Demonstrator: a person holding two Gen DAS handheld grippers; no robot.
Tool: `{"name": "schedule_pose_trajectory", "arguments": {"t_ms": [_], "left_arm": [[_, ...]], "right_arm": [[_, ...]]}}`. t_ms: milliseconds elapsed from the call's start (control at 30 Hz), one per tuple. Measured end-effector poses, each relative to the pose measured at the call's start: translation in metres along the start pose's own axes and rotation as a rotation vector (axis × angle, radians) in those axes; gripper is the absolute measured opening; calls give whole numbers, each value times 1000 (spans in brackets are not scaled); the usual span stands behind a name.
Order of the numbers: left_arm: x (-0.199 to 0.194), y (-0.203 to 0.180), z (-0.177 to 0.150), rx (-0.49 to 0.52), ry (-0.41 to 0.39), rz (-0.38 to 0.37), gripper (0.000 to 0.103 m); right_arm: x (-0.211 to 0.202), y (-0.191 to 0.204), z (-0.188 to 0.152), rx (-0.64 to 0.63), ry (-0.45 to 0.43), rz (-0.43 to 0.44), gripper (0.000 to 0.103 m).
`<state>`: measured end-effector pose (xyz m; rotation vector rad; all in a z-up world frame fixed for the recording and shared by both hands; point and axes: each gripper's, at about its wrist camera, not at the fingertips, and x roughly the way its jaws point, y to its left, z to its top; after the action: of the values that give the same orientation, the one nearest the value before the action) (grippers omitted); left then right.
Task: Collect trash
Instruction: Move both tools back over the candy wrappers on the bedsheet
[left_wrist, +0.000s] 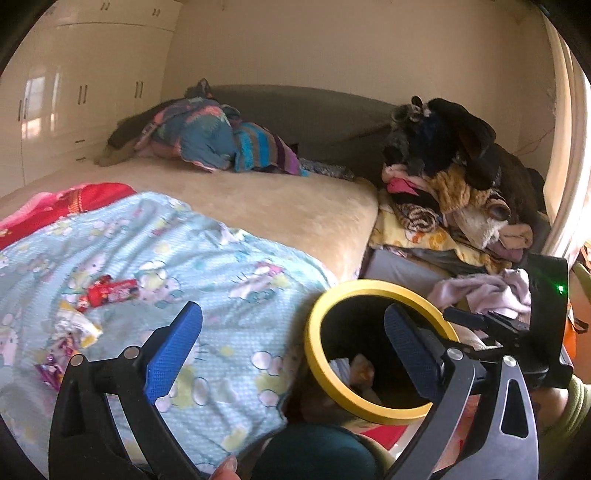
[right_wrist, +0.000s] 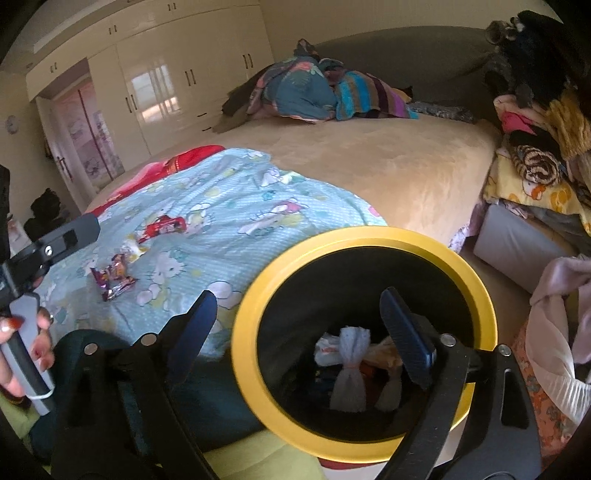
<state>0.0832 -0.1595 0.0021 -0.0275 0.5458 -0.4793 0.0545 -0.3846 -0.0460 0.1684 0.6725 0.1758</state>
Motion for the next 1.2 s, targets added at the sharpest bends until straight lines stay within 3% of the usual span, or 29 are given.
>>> {"name": "schedule_pose_trajectory", "arguments": {"t_ms": [533,1200], "left_arm": [[-34,46,9,-80,-96,105,96],[-61,112,12,-186,-169,234,96]], "right_arm": [[5,49,4,-57,6,69,84],[26,143,21,-196,-5,186,84]]}}
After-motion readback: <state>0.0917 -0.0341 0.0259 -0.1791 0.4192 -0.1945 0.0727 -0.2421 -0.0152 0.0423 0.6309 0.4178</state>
